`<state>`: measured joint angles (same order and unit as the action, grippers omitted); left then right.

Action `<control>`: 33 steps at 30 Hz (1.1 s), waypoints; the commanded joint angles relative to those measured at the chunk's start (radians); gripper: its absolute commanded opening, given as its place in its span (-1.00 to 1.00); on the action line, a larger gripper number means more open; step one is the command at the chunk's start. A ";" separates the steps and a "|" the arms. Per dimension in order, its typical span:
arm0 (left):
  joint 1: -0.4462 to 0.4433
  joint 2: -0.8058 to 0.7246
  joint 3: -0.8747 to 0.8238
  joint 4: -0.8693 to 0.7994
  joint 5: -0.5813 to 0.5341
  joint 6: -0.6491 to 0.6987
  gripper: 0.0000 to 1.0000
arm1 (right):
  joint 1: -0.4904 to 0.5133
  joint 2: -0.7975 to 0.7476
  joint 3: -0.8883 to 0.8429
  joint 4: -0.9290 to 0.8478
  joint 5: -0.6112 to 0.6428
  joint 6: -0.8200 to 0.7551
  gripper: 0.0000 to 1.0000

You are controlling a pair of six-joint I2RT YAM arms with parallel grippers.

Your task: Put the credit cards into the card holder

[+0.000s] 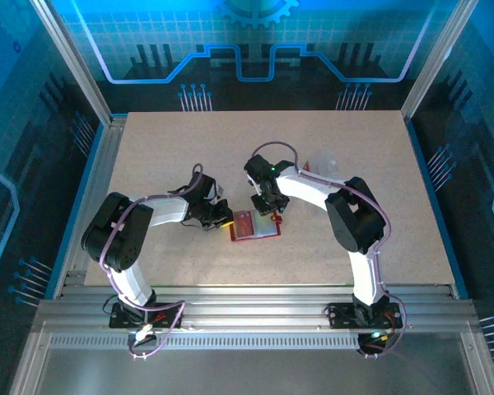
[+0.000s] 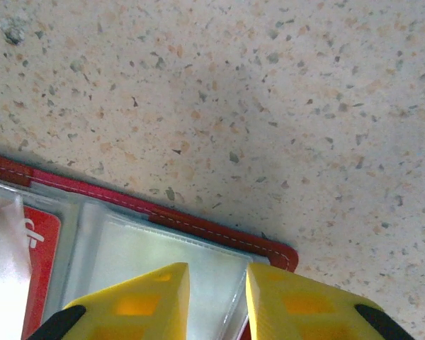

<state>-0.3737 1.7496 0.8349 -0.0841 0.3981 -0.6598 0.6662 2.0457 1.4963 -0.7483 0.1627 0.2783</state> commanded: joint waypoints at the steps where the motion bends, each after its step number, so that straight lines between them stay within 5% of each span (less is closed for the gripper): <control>1: 0.001 0.037 -0.029 -0.034 -0.023 -0.007 -0.87 | -0.005 0.022 0.001 -0.014 -0.024 -0.010 -0.45; 10: 0.001 0.036 -0.027 -0.034 -0.024 -0.006 -0.87 | -0.004 0.038 -0.044 -0.011 -0.053 0.005 -0.46; 24: 0.001 0.042 -0.038 -0.030 -0.032 -0.004 -0.87 | 0.015 0.005 -0.050 -0.010 -0.074 0.006 -0.99; 33: -0.001 0.046 -0.049 -0.023 -0.040 0.002 -0.87 | 0.053 -0.021 0.045 -0.078 -0.031 -0.010 -1.00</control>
<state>-0.3725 1.7496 0.8272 -0.0723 0.3988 -0.6598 0.6971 2.0407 1.5013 -0.7670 0.1226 0.2829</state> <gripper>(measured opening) 0.068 0.052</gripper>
